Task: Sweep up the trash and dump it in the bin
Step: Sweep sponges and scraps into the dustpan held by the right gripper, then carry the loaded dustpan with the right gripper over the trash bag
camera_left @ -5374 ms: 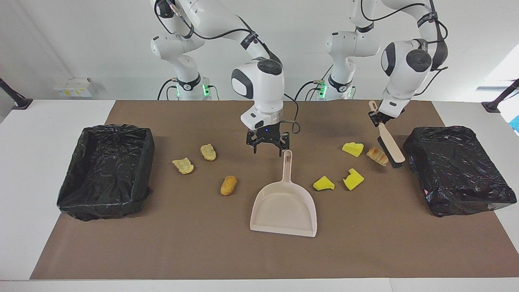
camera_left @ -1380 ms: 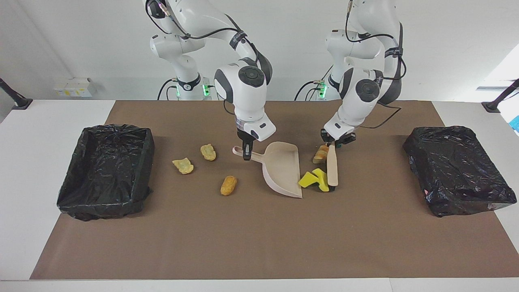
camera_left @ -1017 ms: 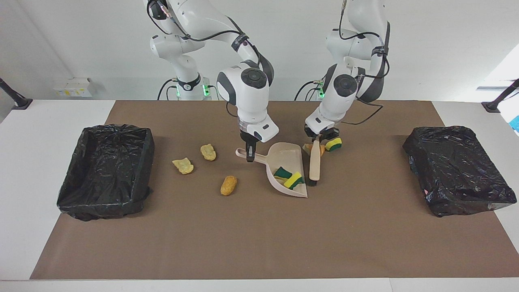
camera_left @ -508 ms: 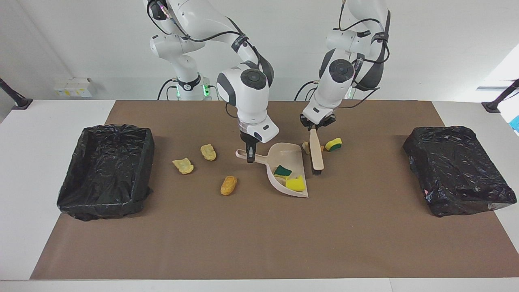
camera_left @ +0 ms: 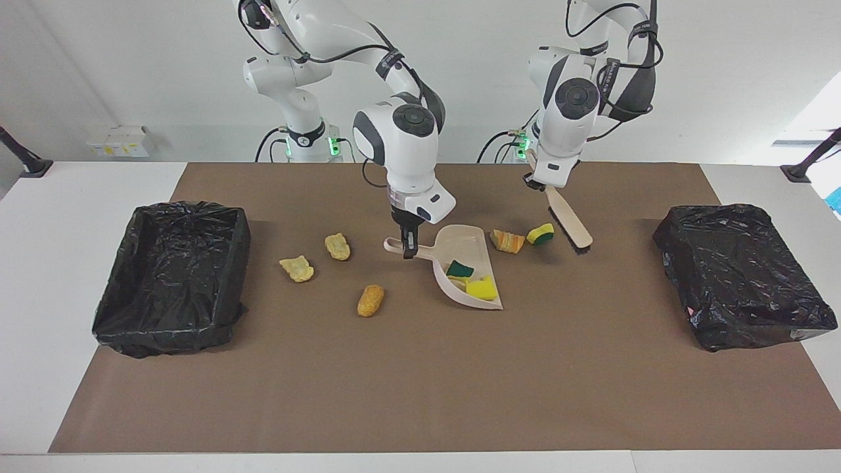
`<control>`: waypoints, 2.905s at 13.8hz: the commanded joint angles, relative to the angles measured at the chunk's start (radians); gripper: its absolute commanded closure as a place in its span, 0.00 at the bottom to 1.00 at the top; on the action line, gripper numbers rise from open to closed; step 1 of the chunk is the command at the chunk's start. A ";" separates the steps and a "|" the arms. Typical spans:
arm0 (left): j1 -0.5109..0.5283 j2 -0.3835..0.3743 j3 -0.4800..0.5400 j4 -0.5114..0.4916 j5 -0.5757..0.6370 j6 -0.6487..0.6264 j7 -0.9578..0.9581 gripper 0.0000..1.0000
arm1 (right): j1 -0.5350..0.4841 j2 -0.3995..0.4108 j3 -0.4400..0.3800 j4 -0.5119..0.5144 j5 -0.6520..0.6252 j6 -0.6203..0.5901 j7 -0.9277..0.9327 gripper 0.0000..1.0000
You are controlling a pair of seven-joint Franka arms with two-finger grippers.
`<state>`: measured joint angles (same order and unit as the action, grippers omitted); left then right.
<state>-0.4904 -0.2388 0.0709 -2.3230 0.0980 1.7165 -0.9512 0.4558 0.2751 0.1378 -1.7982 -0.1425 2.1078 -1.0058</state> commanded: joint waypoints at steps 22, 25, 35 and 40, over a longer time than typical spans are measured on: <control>-0.134 0.125 -0.022 0.014 -0.396 0.273 0.373 1.00 | 0.020 0.032 0.008 -0.063 0.018 0.199 0.216 1.00; -0.134 0.102 -0.022 0.014 -0.353 0.121 0.295 1.00 | 0.008 0.023 0.008 -0.060 0.018 0.196 0.210 1.00; -0.143 0.052 -0.029 0.010 -0.302 0.061 0.286 1.00 | -0.077 -0.063 0.011 -0.046 0.100 0.077 0.126 1.00; -0.180 -0.017 -0.091 -0.105 -0.299 0.251 0.279 1.00 | -0.241 -0.112 0.006 0.022 0.167 -0.115 -0.173 1.00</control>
<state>-0.6359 -0.1865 0.0000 -2.3557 -0.2195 1.8974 -0.6457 0.2783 0.1864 0.1338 -1.8040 -0.0103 2.0686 -1.0717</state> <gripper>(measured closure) 0.744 0.683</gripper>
